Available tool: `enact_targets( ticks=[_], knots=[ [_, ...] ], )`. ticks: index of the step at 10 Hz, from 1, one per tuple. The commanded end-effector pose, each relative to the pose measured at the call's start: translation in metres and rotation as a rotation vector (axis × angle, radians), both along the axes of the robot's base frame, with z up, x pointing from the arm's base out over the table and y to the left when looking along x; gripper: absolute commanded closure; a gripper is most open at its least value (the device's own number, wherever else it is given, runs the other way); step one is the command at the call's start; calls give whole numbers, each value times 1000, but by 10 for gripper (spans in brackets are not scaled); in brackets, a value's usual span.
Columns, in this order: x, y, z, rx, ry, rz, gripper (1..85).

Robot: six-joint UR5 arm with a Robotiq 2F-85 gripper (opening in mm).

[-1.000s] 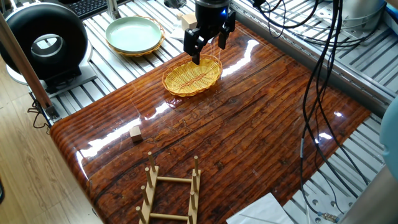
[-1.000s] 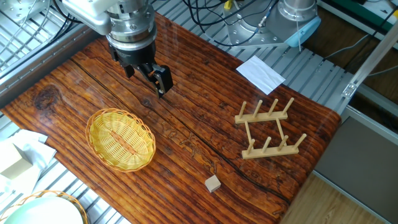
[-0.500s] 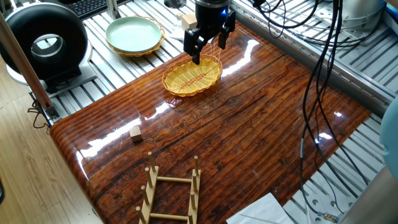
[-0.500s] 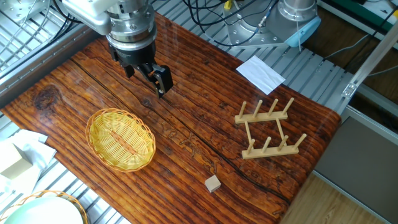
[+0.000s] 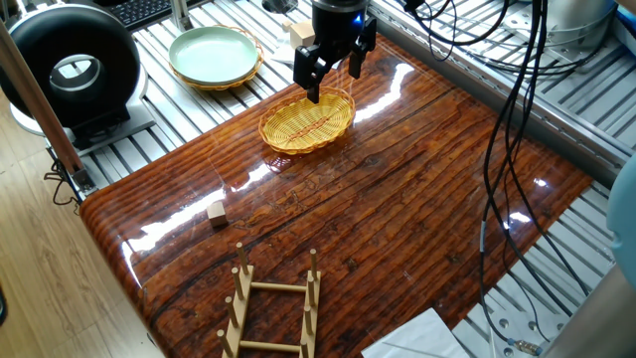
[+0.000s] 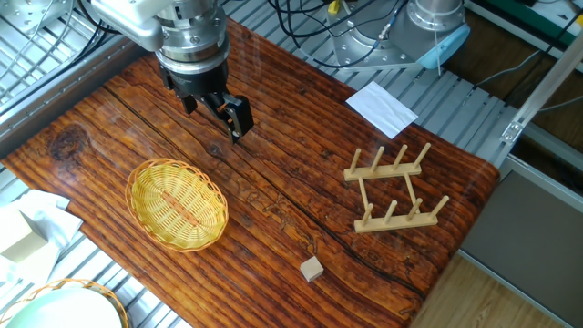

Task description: Put the dish on the dish rack

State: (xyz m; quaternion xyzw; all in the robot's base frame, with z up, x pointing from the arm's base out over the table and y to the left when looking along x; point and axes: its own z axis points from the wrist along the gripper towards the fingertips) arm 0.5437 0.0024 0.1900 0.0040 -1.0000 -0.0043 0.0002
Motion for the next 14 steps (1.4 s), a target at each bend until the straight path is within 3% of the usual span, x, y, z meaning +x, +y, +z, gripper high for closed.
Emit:
enact_targets(
  ticks=[1,12,14],
  knots=[
    [73,16,11,40,-288,84,847],
    [71,15,9,39,-281,115,847],
    [62,10,5,20,-240,159,847]
  ],
)
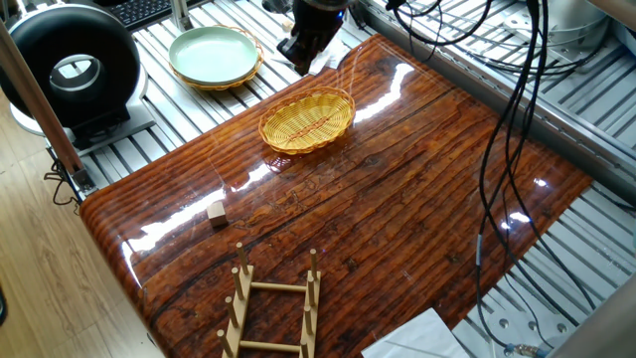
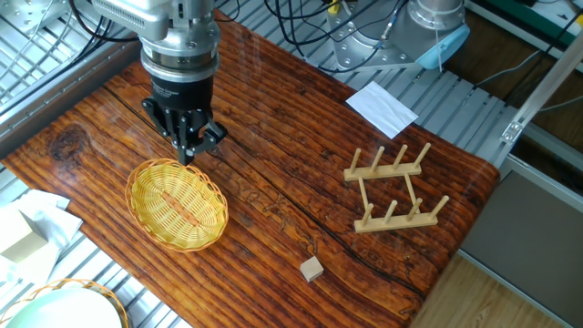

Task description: Put the dish on the dish rack

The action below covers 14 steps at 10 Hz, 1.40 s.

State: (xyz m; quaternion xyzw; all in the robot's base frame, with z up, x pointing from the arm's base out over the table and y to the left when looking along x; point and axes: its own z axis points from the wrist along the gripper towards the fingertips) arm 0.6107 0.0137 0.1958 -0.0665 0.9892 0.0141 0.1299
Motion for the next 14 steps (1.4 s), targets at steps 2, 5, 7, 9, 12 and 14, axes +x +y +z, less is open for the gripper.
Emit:
enact_targets(
  ticks=[2,5,7,9,12,14],
  knots=[
    [-24,-4,-10,-22,103,81,847],
    [-48,-3,-13,-22,211,200,847],
    [-59,-13,-15,-60,290,267,847],
    [-52,-33,-16,-150,294,438,847],
    [-55,-9,-18,-62,277,586,847],
    [-63,1,-22,-6,283,678,847]
  ],
)
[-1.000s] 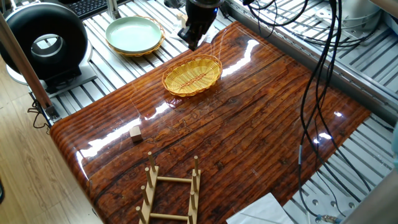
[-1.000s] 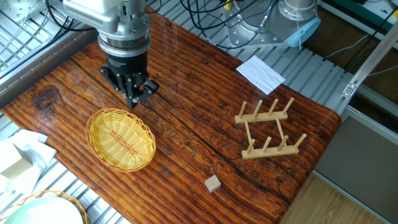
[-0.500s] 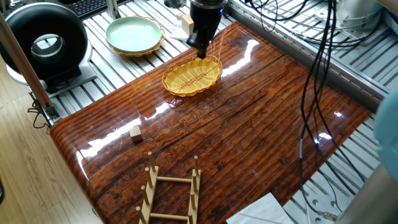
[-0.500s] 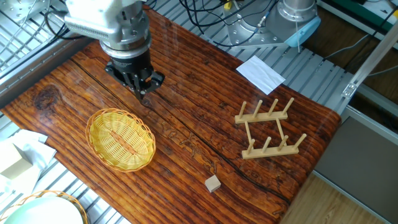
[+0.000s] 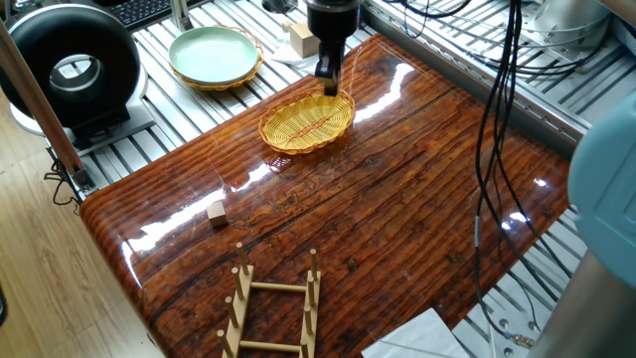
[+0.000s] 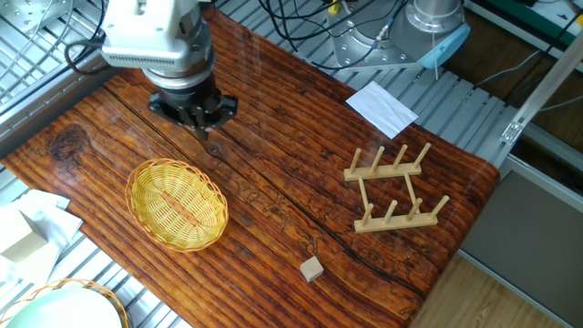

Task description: Put the dish on the dish rack

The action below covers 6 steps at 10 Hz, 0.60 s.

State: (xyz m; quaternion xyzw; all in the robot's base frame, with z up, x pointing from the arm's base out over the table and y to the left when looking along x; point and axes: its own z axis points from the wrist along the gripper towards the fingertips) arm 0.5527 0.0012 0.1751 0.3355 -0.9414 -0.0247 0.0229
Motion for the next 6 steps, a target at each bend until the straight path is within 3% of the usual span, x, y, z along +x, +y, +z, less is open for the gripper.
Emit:
enact_targets(
  ticks=[1,3,6],
  knots=[
    [-7,1,-5,36,25,175,847],
    [-2,-18,-10,-29,17,249,847],
    [-8,-16,-13,-9,40,289,847]
  ],
)
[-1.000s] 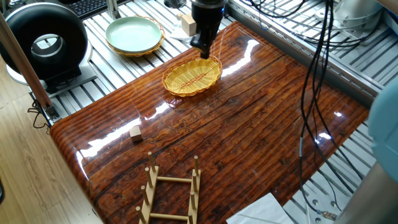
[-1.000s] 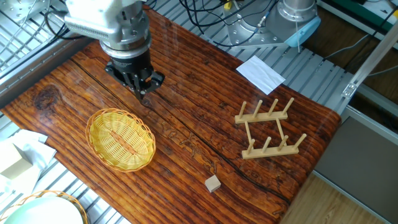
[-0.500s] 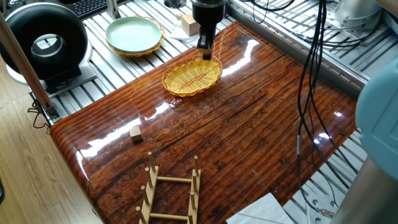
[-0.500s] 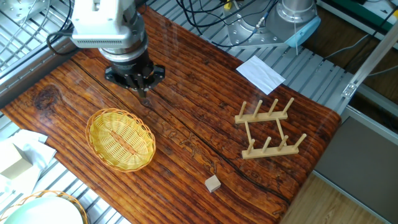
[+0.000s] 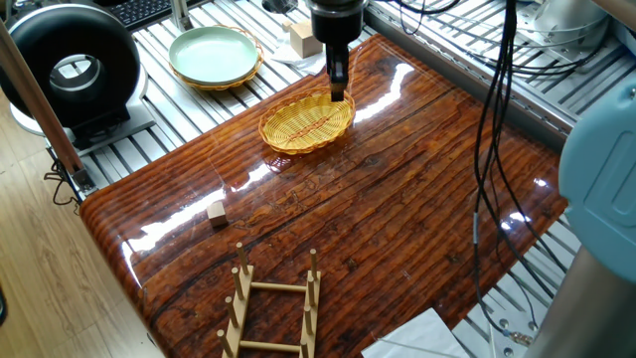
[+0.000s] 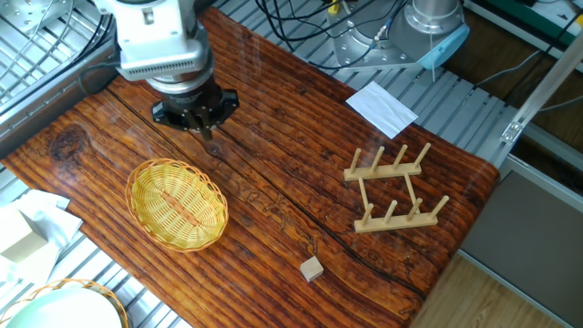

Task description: Put the dish on the dish rack

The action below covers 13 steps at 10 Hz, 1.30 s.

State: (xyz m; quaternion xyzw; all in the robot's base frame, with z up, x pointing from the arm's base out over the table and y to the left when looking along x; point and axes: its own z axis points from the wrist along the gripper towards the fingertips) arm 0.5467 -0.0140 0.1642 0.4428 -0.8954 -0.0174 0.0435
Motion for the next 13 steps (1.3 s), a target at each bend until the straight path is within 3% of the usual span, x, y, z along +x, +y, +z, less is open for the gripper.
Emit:
enact_targets(
  ticks=[1,2,3,4,13],
  knots=[
    [4,-2,-6,12,-8,74,827],
    [6,0,-11,19,-11,85,773],
    [9,-1,-17,18,-21,95,650],
    [11,0,-23,22,-29,95,630],
    [15,-2,-46,39,-38,115,620]
  ],
)
